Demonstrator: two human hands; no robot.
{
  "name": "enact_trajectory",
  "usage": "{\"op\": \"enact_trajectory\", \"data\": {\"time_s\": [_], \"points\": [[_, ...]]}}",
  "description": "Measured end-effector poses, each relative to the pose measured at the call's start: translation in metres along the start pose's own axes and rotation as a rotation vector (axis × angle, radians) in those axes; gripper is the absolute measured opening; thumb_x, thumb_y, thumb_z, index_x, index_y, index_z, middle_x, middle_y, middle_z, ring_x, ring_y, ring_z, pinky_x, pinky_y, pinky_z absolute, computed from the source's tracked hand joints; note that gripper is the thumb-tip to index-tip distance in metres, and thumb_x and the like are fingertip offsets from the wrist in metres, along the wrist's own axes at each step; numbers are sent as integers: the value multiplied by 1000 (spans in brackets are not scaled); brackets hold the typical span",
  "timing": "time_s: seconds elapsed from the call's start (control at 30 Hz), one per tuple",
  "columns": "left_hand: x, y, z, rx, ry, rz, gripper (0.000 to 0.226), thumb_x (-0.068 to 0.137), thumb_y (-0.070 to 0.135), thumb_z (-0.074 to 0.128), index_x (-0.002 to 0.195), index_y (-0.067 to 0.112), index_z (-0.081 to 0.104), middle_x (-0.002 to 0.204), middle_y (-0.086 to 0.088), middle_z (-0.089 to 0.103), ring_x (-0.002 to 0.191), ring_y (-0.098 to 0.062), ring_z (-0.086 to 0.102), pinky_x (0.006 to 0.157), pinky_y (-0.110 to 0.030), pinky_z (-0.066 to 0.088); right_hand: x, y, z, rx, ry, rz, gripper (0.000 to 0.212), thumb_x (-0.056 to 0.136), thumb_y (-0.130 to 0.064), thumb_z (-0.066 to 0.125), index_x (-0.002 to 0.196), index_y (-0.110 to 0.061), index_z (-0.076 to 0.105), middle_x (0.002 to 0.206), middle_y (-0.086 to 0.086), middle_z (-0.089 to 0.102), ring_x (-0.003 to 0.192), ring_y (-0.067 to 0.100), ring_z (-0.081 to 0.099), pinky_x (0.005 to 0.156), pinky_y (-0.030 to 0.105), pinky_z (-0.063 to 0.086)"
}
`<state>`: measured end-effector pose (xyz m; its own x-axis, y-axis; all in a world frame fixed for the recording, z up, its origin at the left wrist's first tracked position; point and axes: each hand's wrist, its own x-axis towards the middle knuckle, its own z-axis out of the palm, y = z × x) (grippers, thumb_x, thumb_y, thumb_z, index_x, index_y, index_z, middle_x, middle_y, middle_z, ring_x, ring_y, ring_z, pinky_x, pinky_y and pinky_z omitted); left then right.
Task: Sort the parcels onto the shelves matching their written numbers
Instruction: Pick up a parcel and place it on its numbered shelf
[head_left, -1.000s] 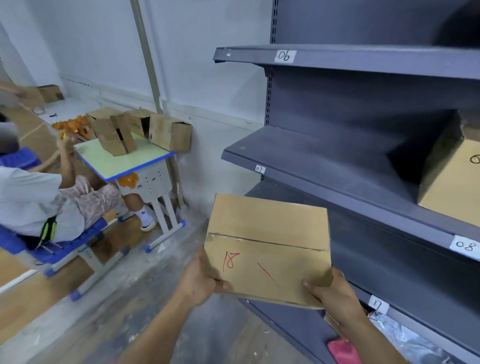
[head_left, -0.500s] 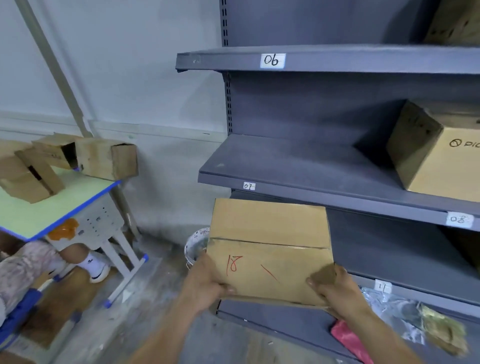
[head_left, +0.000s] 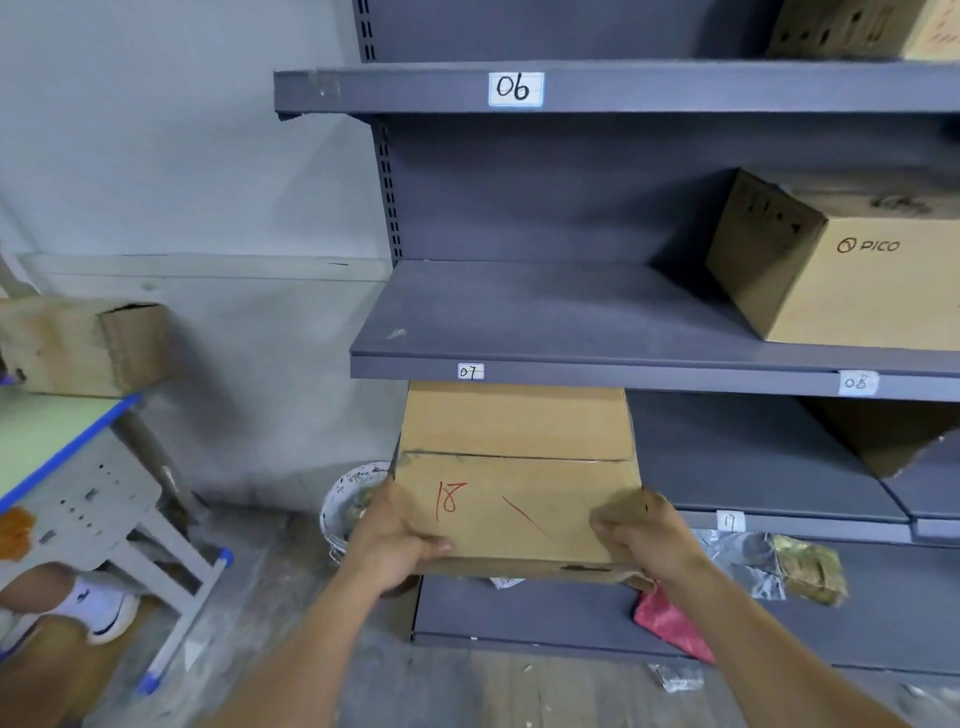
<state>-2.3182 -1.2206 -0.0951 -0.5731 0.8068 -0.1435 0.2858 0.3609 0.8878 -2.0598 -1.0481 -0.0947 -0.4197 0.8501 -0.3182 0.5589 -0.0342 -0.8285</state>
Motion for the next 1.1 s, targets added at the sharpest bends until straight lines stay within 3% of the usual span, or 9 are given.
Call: {"op": "enact_trajectory", "data": {"time_s": [0.1,0.17,0.27,0.43,0.57,0.77,0.83,0.93,1.1], "points": [[16,0,4,-13,29,-22,75,55,-5,92,113,25,54,105,15,66,103,-11,62,83,-24,46,20,2,0,7,13,35,30,80,-9,66,64,-19,43,61,2,39,55,19,33,48,23,28],[29,-5,6,-16,40,-35,79,52,-4,93,115,22,53,105,13,67,105,-12,62,83,-25,46,32,4,1,23,46,26,23,83,-17,75,92,-25,55,83,-1,59,66,17,51,50,20,40],[44,-12,9,11,59,-63,86,42,12,96,116,24,55,107,12,70,105,-11,64,89,-34,50,48,9,3,32,62,11,45,84,-20,79,117,-29,50,112,-2,63,89,11,59,61,11,43],[66,-22,17,-17,94,-113,74,52,7,94,114,27,58,102,11,73,102,-13,66,94,-39,51,67,21,6,169,34,23,55,61,-28,86,110,-21,63,100,3,73,87,17,71,71,36,63],[74,-24,17,-20,105,-111,70,59,8,94,116,24,57,101,12,72,97,-8,67,78,-23,49,74,21,4,182,17,-51,47,74,-8,84,112,-21,61,101,1,71,87,14,70,59,18,54],[79,-8,26,76,281,-71,61,69,29,90,115,28,50,93,14,62,87,-13,58,70,-25,40,83,29,10,138,115,-80,44,76,-43,85,110,-32,61,96,-14,73,87,8,72,72,28,56],[83,-5,30,110,328,-104,45,71,40,87,100,28,54,85,15,62,82,-15,59,66,-28,41,86,27,12,82,168,-56,43,79,-54,79,108,-29,60,95,-15,72,89,8,69,69,25,50],[94,-1,34,124,356,-174,38,72,50,84,80,31,52,75,19,60,75,-16,60,60,-26,41,98,24,10,2,190,-23,42,82,-62,70,104,-28,58,94,-19,70,93,13,66,76,34,49],[120,2,42,110,413,-187,44,73,47,84,94,19,58,82,5,63,79,-18,59,70,-27,41,127,17,4,-40,192,-26,46,84,-64,66,99,-22,59,90,-9,72,88,15,66,75,35,51]]}}
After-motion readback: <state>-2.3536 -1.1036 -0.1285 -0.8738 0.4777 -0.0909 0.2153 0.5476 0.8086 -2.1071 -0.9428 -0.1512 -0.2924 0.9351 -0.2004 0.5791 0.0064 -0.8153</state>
